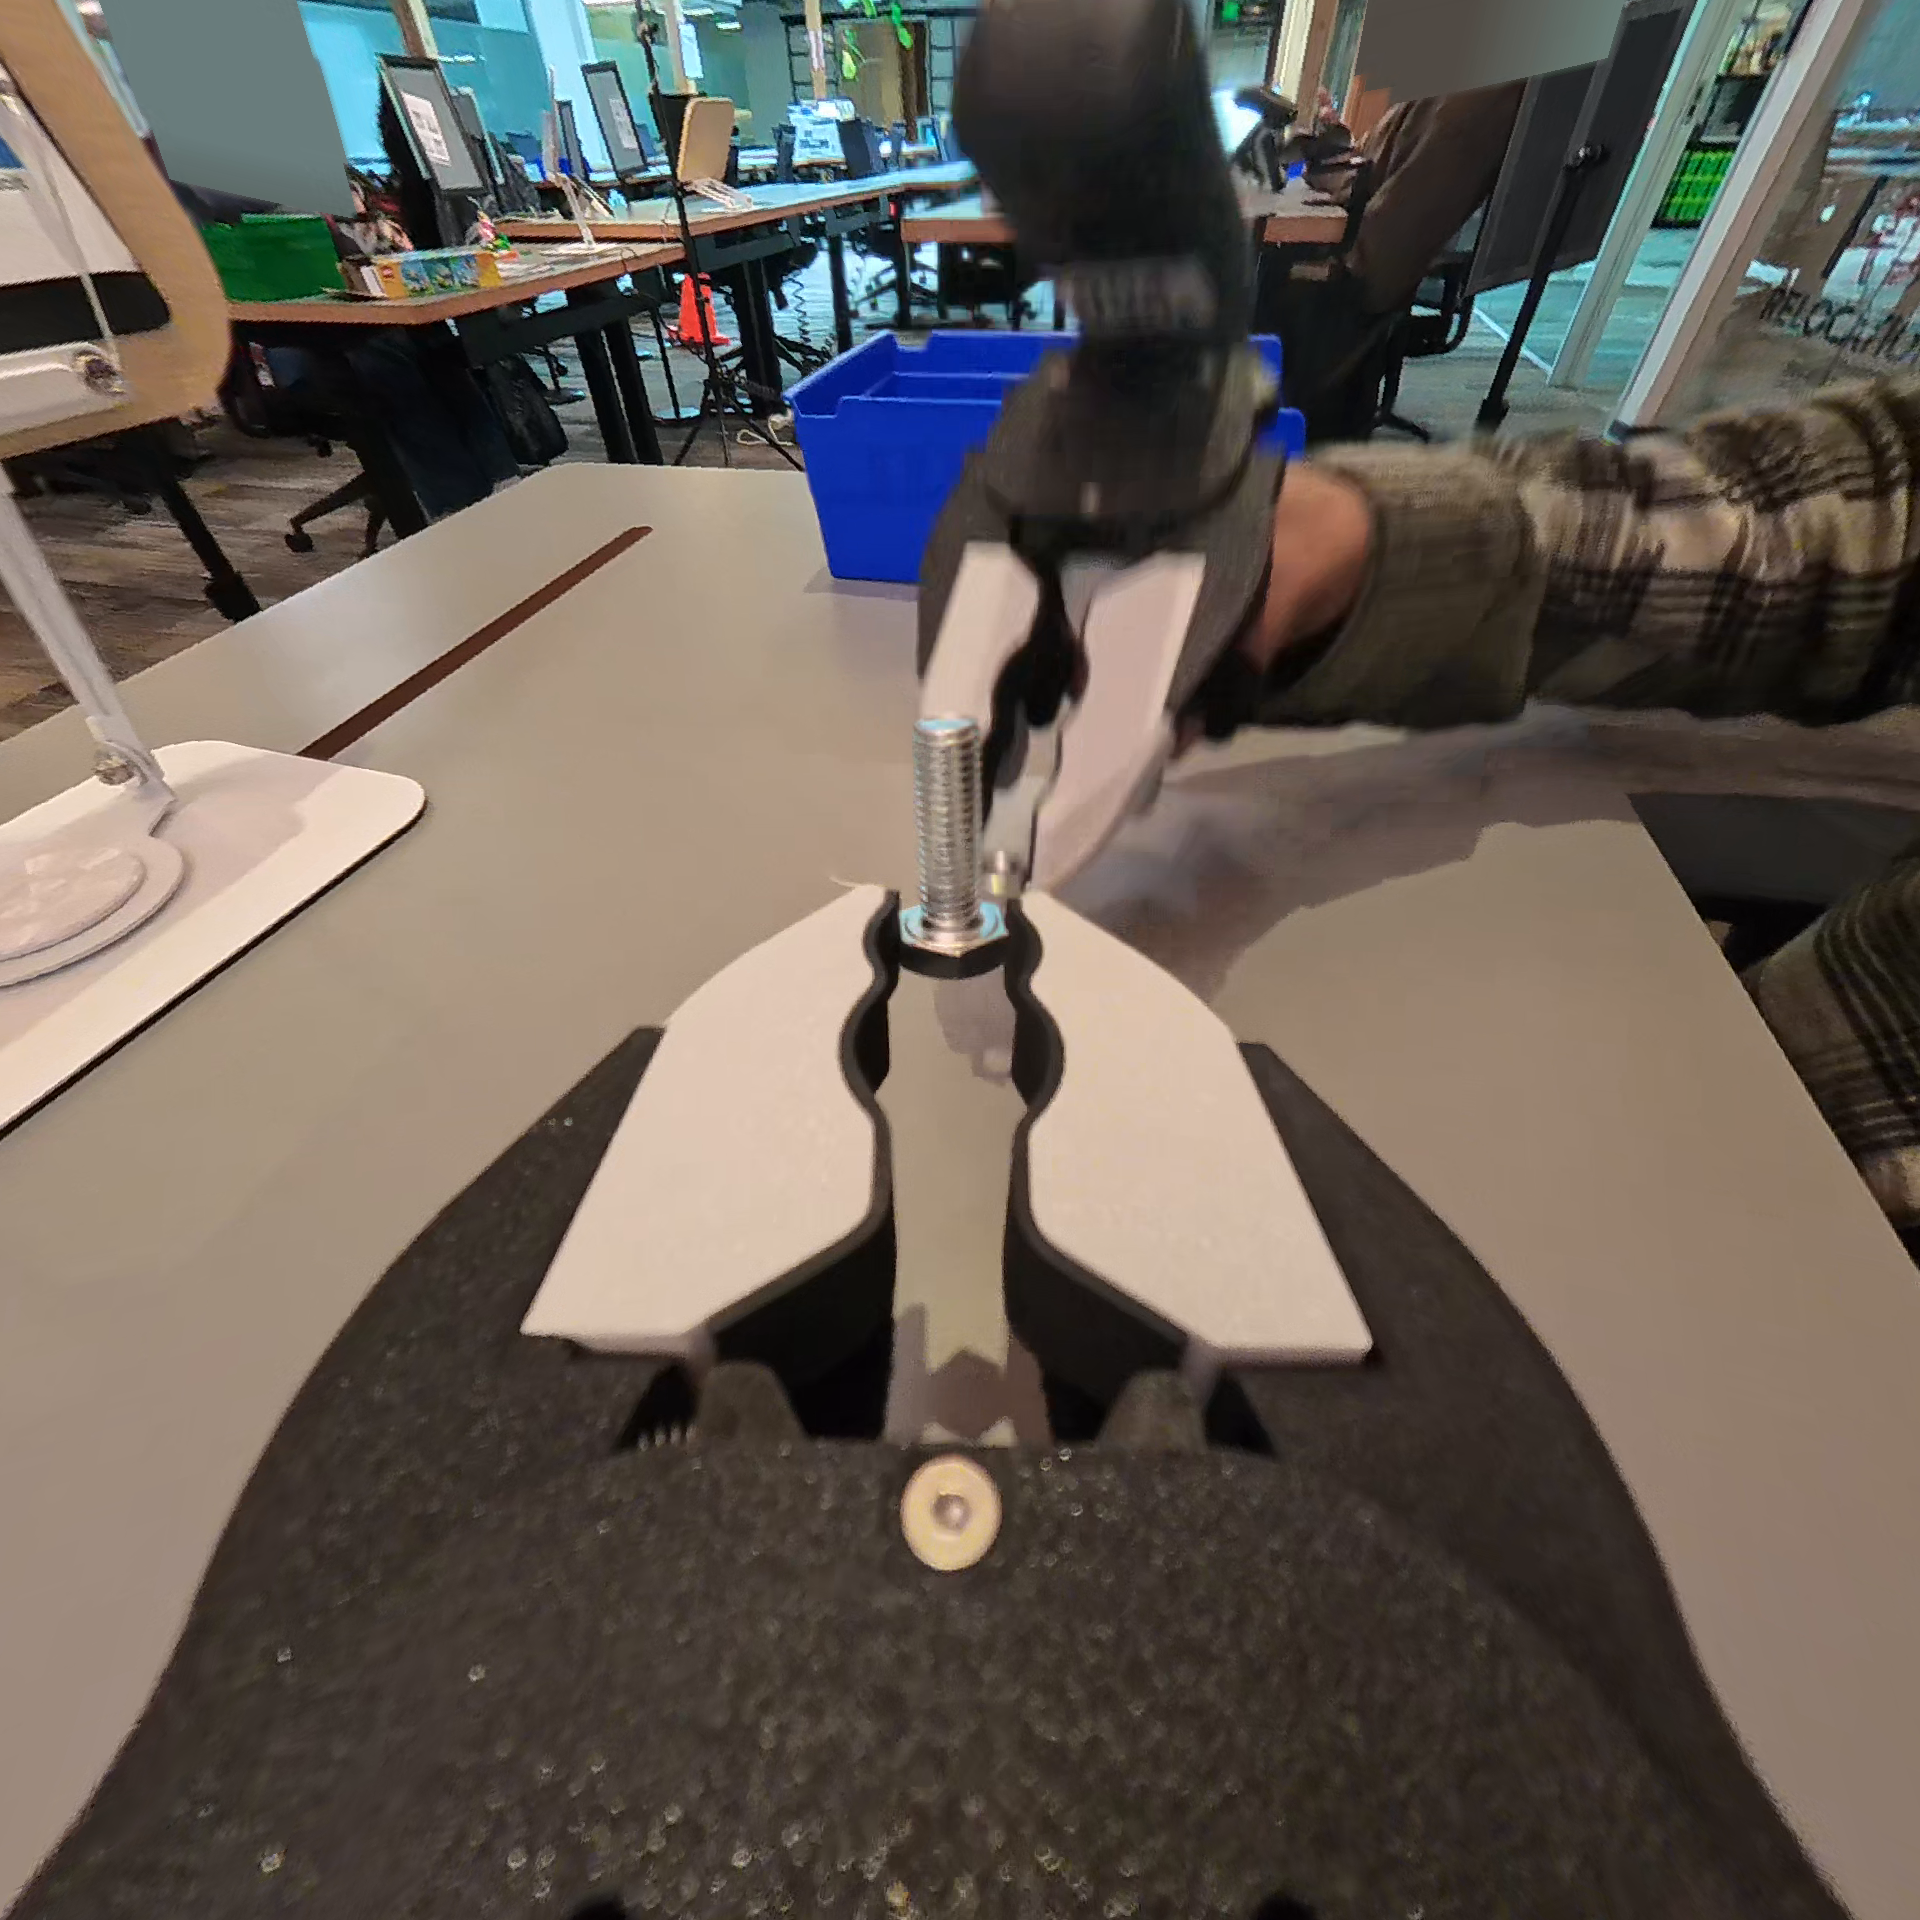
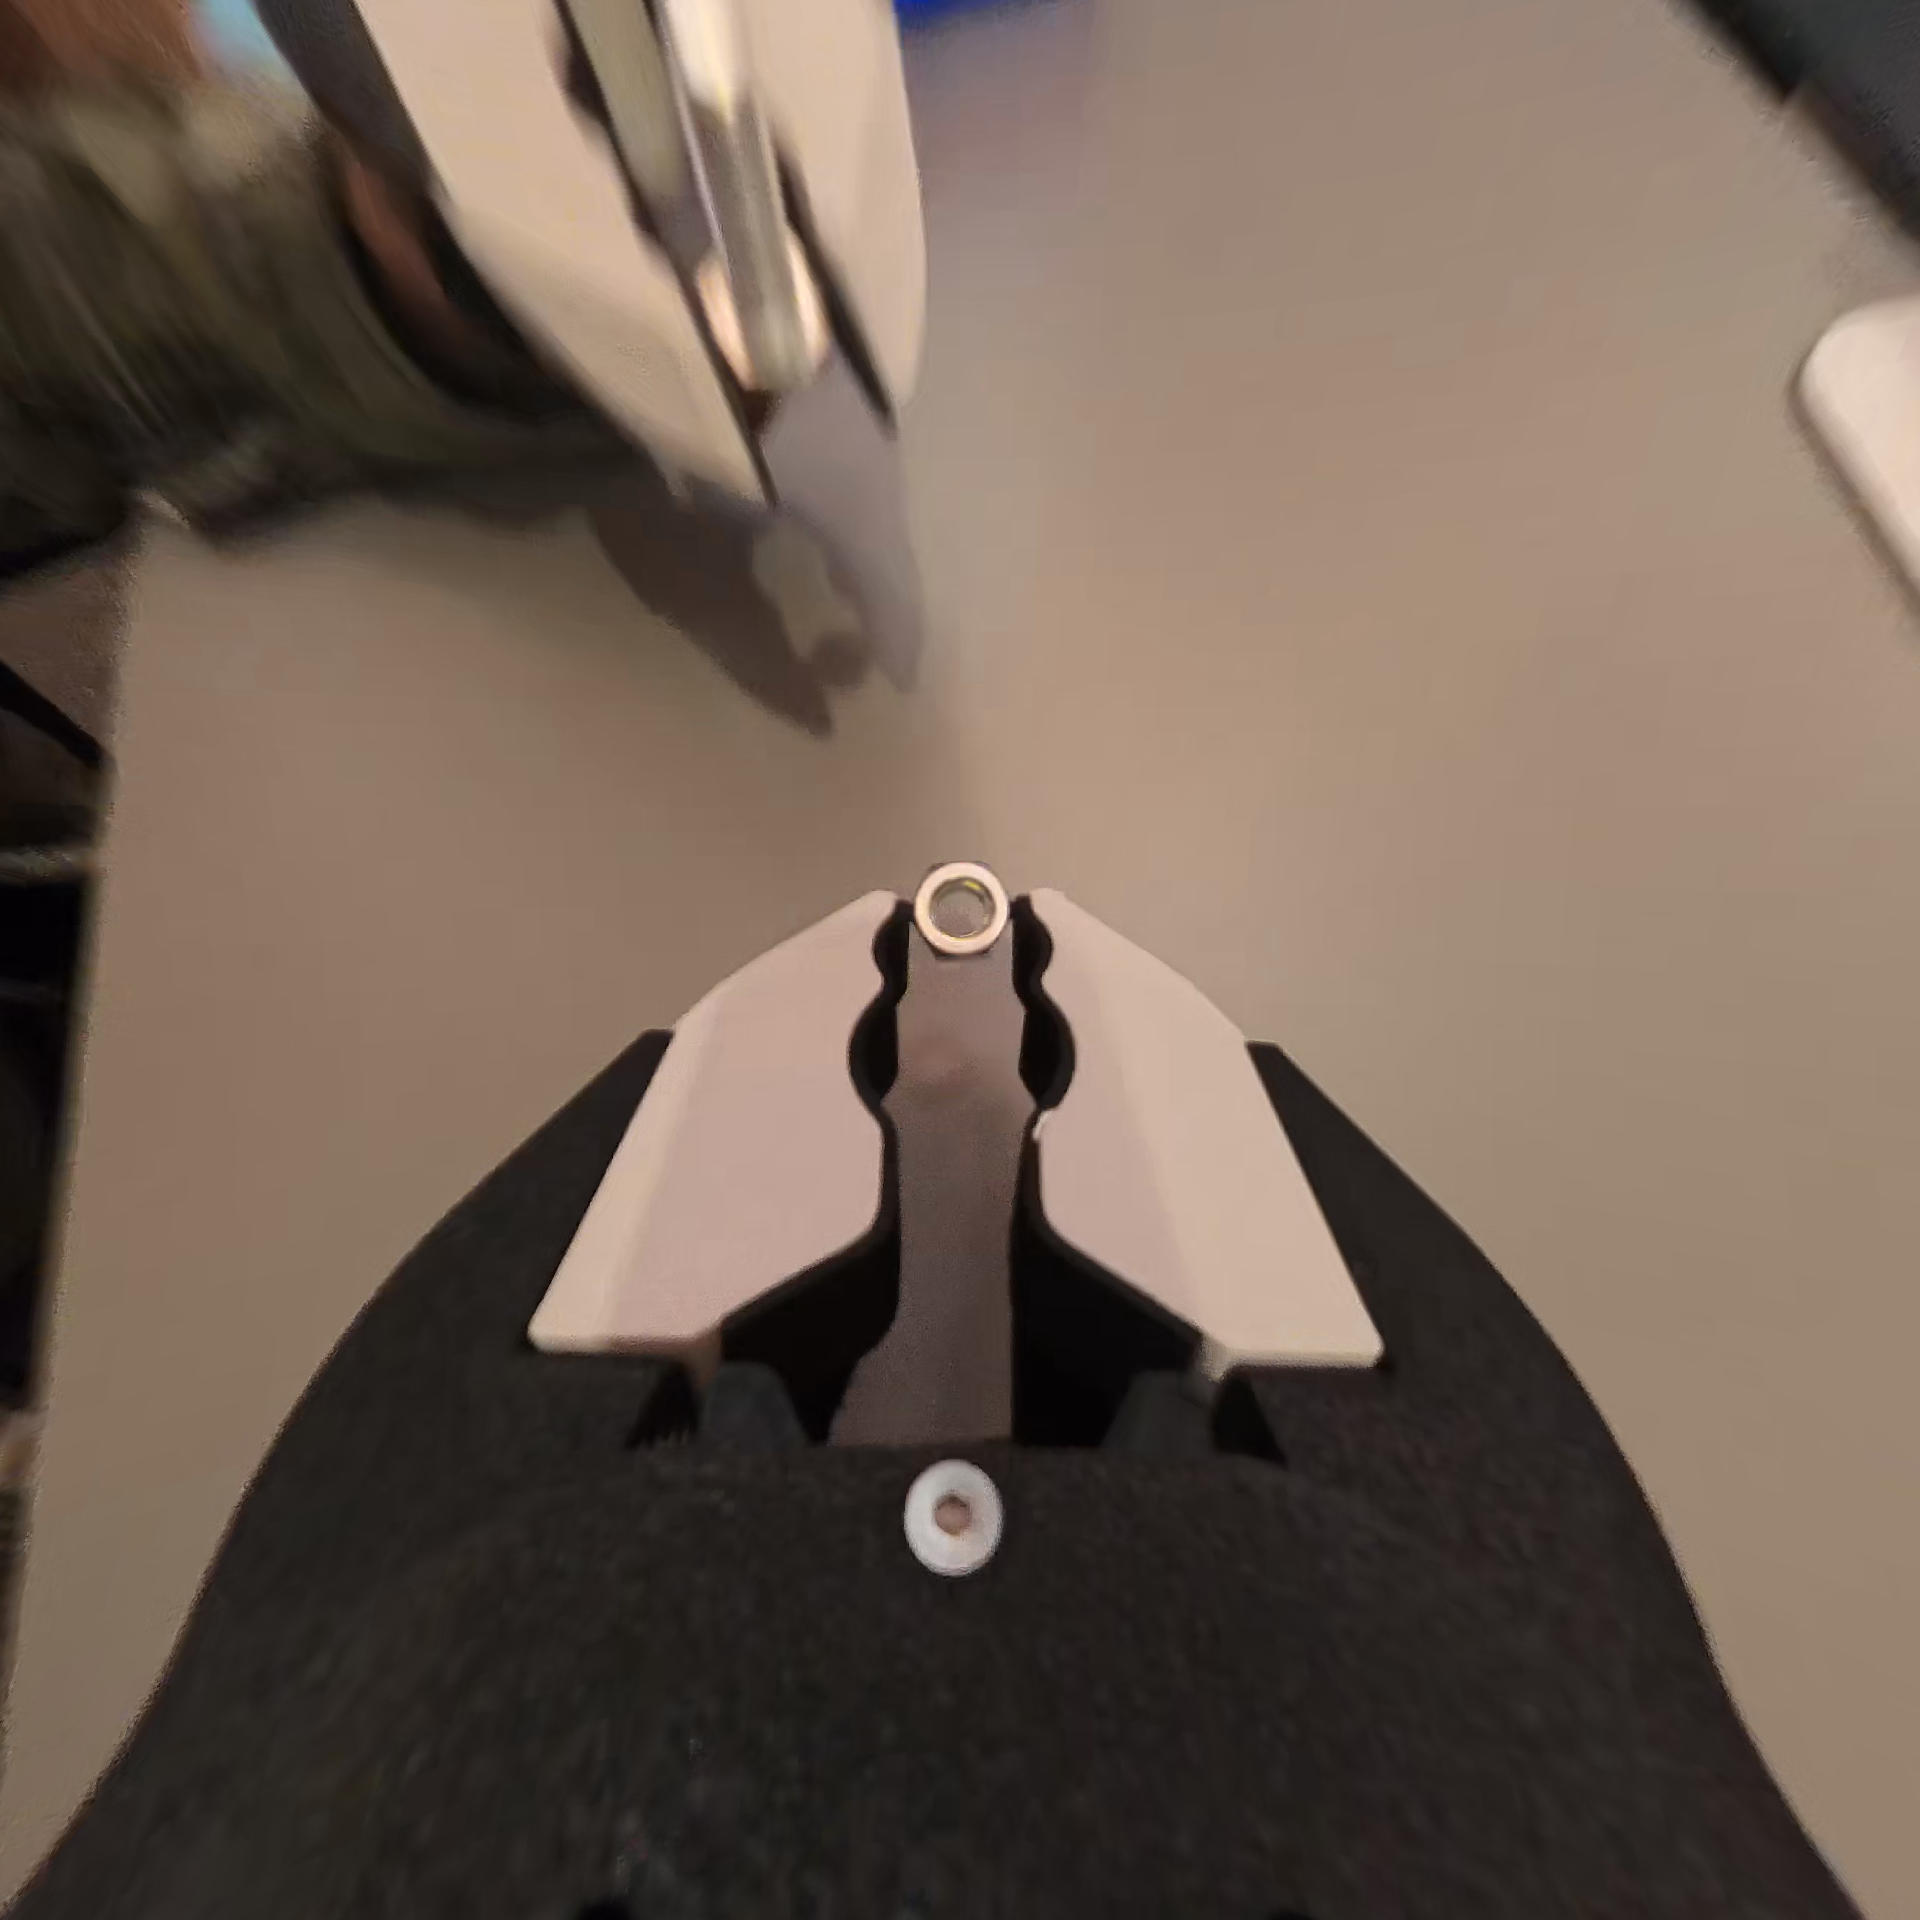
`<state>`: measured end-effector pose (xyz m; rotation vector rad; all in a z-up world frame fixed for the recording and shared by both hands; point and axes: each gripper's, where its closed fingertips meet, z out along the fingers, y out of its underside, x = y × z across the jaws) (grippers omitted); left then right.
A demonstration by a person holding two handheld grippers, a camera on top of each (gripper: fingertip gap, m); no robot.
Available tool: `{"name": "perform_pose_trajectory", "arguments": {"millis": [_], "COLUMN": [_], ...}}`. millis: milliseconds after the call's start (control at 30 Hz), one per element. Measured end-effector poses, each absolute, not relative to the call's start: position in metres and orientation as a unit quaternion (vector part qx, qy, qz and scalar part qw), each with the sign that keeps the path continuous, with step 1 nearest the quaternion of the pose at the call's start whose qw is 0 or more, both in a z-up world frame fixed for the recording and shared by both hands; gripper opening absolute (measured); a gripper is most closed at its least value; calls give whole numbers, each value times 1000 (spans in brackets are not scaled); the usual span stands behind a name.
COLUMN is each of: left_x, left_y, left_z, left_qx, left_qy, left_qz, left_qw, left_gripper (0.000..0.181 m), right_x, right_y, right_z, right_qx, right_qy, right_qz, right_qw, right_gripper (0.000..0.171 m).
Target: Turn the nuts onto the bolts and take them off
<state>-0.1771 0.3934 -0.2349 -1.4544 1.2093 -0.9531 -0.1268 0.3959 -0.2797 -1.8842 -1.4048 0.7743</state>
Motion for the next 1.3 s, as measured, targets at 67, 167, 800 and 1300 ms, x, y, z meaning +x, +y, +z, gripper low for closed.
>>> {"name": "perform_pose_trajectory", "arguments": {"millis": [67, 167, 800, 1300], "left_x": [-173, -167, -161, -148], "left_y": [389, 383, 362, 327], "left_z": [-238, -240, -229, -235], "left_qx": [-595, -588, -550, -497], "left_qy": [510, 525, 544, 600], "left_qz": [-389, -379, -410, -444], "left_qw": [485, 484, 483, 443], "left_gripper": [19, 19, 18, 18], "right_x": [-134, -153, -178, -165], "right_y": [393, 381, 358, 322], "right_z": [-236, -197, -191, -197], "right_qx": [-702, -674, -594, -326], "right_qy": [-538, -574, -676, -849], "right_qz": [309, 306, 313, 352], "right_qw": [351, 351, 303, 222], "right_gripper": [18, 18, 18, 19]}}
